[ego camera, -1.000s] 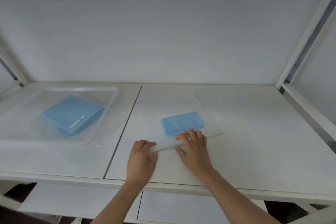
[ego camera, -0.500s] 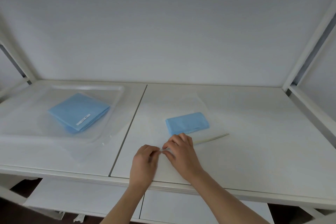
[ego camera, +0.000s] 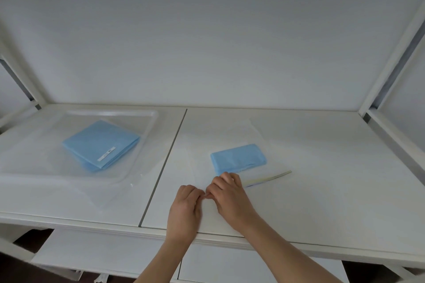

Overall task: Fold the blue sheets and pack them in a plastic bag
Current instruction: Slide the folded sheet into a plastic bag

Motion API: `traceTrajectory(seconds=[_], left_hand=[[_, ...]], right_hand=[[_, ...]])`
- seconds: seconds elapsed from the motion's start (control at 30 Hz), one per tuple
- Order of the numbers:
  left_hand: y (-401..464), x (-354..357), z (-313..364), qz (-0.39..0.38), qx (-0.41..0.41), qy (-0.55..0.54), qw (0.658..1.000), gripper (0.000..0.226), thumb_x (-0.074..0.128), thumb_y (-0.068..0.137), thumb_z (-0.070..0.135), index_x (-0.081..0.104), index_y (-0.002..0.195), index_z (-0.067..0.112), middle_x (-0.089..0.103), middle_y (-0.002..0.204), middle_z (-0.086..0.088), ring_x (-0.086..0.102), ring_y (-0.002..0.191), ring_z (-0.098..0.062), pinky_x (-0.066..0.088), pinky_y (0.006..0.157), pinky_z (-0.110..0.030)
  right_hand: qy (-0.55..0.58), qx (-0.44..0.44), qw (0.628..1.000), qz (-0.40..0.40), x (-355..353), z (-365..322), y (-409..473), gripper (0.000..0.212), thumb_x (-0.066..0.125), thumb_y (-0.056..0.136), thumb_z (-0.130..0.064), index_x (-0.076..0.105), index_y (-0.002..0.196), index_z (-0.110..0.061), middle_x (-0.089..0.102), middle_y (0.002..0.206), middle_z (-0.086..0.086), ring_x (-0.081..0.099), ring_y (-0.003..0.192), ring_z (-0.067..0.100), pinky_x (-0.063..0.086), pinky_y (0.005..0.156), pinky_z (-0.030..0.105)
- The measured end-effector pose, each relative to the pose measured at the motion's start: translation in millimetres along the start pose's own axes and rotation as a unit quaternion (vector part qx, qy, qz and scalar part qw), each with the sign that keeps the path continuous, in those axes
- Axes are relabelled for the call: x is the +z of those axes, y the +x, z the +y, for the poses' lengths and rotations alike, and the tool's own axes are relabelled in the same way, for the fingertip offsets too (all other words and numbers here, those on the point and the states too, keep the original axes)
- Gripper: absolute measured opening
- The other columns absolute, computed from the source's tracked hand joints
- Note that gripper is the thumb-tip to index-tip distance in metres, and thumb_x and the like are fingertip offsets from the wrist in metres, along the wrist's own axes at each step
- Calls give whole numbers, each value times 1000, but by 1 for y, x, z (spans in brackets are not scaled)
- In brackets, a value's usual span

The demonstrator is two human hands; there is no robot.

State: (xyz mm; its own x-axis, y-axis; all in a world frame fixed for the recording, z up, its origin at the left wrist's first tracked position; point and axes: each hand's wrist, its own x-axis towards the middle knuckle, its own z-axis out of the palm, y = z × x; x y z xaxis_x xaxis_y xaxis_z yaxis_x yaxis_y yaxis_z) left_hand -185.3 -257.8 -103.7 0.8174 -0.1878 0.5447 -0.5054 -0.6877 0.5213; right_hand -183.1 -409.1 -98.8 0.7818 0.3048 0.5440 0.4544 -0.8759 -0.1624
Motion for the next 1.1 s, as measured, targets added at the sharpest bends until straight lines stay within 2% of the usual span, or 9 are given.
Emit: traceTrajectory(seconds=[0.23,0.3,0.37,0.43,0.5,0.6,0.67,0.83,1.1], left_hand=[[2,1,-1,-25,21,-6,999,26,43,83,14,69,80,16,57,78,8,46,80,-5,42,69,-18],[1,0,-1,-20,4,-2,1000,27,40,83,15,67,80,15,56,79,8,46,79,-5,42,68,-19],[1,-1,1,-9,-20,-7,1000,26,38,86,19,63,81,15,52,81,9,44,77,-4,41,67,-21],[1,-2,2,0,-30,-15,999,22,38,89,22,58,82,17,46,83,13,43,76,-3,40,67,-19],[1,-3,4,3,-29,-20,999,21,39,90,24,57,84,17,42,86,16,44,78,-3,39,70,-15],[1,-2,3,0,-7,-7,1000,18,42,91,26,58,92,17,47,91,13,48,83,-6,40,76,-15],[1,-1,2,-7,25,14,1000,20,46,89,26,60,98,16,54,93,7,49,84,-8,39,77,-17],[2,3,-3,-14,65,47,997,20,50,87,24,67,80,15,53,78,6,45,75,-10,33,69,-20],[3,5,-5,-21,70,39,997,21,49,86,20,65,74,15,52,72,6,42,74,-9,31,68,-16]], right_hand=[[-19,23,999,-41,3,-6,1,28,75,66,-6,55,75,-23,48,73,-11,39,79,12,28,77,24],[-5,23,1000,-20,2,-7,3,21,74,73,-12,57,76,-23,50,73,-11,40,80,12,28,77,24],[11,14,1000,2,-1,-5,4,9,64,86,-26,60,78,-23,52,75,-11,41,82,13,30,79,24],[9,7,1000,5,-7,-2,5,17,54,87,-39,62,82,-25,54,79,-13,42,85,12,31,83,25],[-2,7,1000,5,-12,4,3,16,57,83,-42,63,85,-27,55,82,-14,43,88,11,30,87,25],[-10,28,1000,0,-15,13,-2,10,70,77,-34,64,81,-27,55,79,-14,43,87,12,30,85,26],[-14,31,999,-2,-15,16,-6,6,69,79,-31,64,78,-28,55,77,-14,44,86,12,31,84,26],[0,31,1000,2,-10,15,-14,5,67,81,-27,64,77,-27,53,76,-14,45,84,11,32,83,26],[-15,13,1000,-11,-6,13,-10,21,75,70,-9,60,73,-24,52,72,-12,43,80,13,31,83,26]])
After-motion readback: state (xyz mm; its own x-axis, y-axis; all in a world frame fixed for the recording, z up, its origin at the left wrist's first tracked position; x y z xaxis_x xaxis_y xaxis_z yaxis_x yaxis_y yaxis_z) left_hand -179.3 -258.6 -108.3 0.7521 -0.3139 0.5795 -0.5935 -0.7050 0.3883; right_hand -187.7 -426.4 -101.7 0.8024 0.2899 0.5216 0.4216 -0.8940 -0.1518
